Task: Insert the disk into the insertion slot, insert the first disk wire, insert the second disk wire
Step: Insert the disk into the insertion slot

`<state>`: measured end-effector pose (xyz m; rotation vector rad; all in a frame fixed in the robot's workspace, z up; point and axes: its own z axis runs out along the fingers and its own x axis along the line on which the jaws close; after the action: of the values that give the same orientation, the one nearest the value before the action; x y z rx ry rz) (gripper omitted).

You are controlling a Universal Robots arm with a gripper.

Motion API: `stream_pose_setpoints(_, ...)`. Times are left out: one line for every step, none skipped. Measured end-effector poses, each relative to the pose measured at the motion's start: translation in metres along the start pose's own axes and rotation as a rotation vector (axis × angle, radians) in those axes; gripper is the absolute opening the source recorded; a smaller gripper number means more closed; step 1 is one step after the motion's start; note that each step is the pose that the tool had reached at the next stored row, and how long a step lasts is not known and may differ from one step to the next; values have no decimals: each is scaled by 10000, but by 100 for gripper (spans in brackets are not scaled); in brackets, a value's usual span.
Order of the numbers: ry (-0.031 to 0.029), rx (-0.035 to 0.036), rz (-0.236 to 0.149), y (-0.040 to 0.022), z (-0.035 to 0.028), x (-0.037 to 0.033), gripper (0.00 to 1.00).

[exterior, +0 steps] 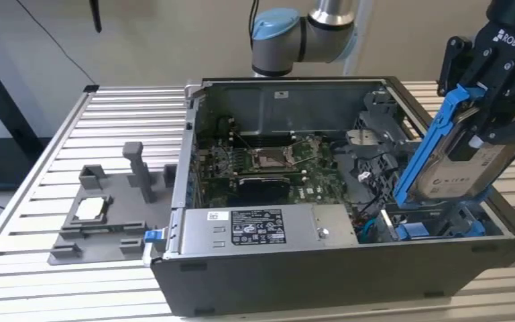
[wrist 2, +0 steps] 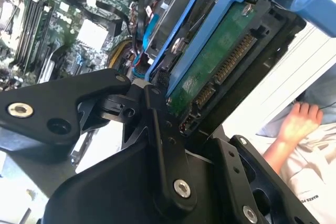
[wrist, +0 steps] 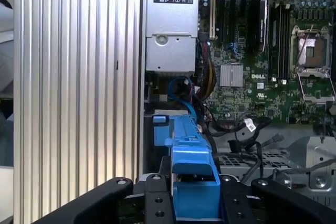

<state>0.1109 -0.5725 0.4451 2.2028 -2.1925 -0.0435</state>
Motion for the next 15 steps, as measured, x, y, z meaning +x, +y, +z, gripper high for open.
stream_pose_setpoints(1,0,0,-2,13,0,33)
stream_pose_setpoints(1,-1,0,-4,26,0,33)
stream_pose_setpoints(0,-1,0,-6,40,0,33)
stream_pose_setpoints(0,-1,0,-8,55,0,33)
stream_pose_setpoints(0,0,0,-10,70,0,33)
stream_pose_setpoints(0,0,0,-11,83,0,33)
stream_pose_setpoints(0,0,0,-13,97,0,33)
stream_pose_setpoints(0,0,-1,-16,110,0,33)
stream_pose_setpoints(1,0,0,-17,121,0,33)
stream_pose_setpoints(0,0,-1,-19,135,0,33)
stream_pose_setpoints(1,-1,0,-21,148,0,33)
stream_pose_setpoints(1,-1,0,-23,162,-1,33)
stream_pose_setpoints(0,0,0,-25,176,0,33)
stream_pose_setpoints(0,-1,-1,-27,189,0,33)
stream_pose_setpoints(1,-1,-1,-29,200,-1,33)
